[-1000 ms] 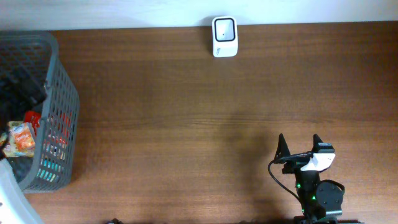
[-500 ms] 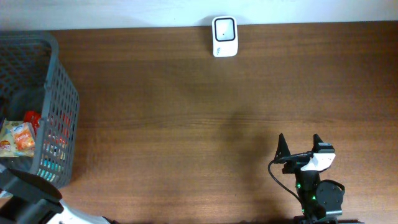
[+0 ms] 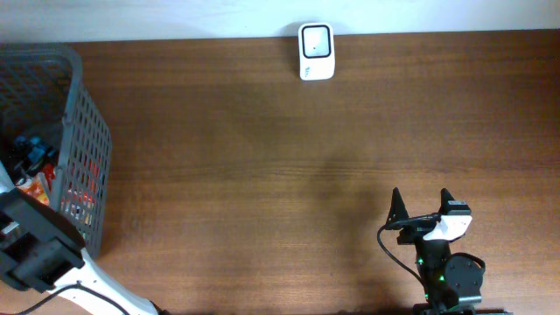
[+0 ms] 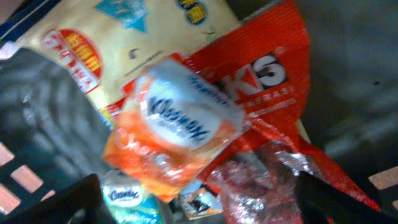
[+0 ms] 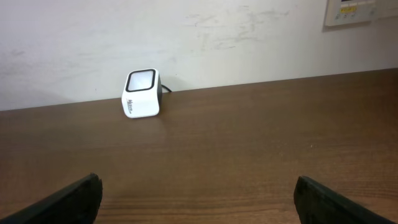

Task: Scan the item barcode
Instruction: 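Reach left gripper into basket, grasp orange candy box, place on table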

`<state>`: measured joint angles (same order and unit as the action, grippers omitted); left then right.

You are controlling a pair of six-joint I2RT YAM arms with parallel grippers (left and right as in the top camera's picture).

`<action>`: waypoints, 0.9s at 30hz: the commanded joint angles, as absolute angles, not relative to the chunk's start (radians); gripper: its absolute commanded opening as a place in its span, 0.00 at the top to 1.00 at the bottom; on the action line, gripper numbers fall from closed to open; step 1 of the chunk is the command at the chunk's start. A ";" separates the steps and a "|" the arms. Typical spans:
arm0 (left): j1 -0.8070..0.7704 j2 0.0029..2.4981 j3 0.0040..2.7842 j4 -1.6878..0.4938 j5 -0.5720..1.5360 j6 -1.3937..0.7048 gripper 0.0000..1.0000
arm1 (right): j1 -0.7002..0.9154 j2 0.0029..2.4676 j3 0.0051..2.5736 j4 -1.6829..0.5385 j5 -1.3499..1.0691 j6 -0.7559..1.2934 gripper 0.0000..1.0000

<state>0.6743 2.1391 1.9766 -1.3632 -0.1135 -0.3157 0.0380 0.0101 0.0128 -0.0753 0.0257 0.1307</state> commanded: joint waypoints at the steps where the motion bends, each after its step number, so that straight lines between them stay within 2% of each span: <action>1: 0.676 2.175 1.977 -1.355 -0.167 -0.321 0.21 | 0.032 0.004 0.006 -0.079 0.037 0.128 0.02; 5: 0.677 2.212 1.976 -1.334 -0.181 -0.321 0.25 | 0.032 0.004 0.006 -0.079 0.037 0.128 0.02; 7: 0.677 2.212 1.976 -1.318 -0.182 -0.321 0.44 | 0.032 0.004 0.006 -0.079 0.037 0.128 0.02; 8: 0.677 2.212 1.975 -1.321 -0.189 -0.320 0.50 | 0.032 0.004 0.006 -0.079 0.037 0.128 0.01; 10: 0.677 2.212 1.968 -1.330 -0.189 -0.320 0.97 | 0.032 0.004 0.006 -0.079 0.037 0.128 0.02; 11: 0.678 2.212 1.968 -1.343 -0.189 -0.321 1.00 | 0.032 0.004 0.006 -0.079 0.037 0.128 0.02; 13: 0.684 2.212 1.992 -1.359 -0.180 -0.321 1.00 | 0.032 0.004 0.006 -0.079 0.037 0.128 0.02; 15: 0.683 2.201 2.141 -1.432 -0.120 -0.321 1.00 | 0.032 0.004 0.006 -0.079 0.037 0.128 0.02; 17: 0.683 2.172 2.387 -1.511 0.017 -0.321 1.00 | 0.032 0.004 0.006 -0.079 0.037 0.127 0.02; 19: 0.676 2.114 2.566 -1.524 0.201 -0.223 1.00 | 0.032 0.004 0.006 -0.079 0.037 0.127 0.02; 22: 0.612 1.969 2.662 -1.525 0.416 -0.214 1.00 | 0.032 0.004 0.006 -0.079 0.037 0.128 0.02; 25: 0.373 1.890 2.662 -1.584 0.430 -0.162 1.00 | 0.032 0.004 0.006 -0.079 0.038 0.128 0.02; 27: 0.107 1.907 2.650 -1.638 0.411 -0.103 1.00 | 0.032 0.004 0.006 -0.079 0.037 0.128 0.02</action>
<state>0.3477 1.8885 2.6583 -1.5913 0.3985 -0.1902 0.0380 0.0109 0.0128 -0.0753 0.0277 0.1310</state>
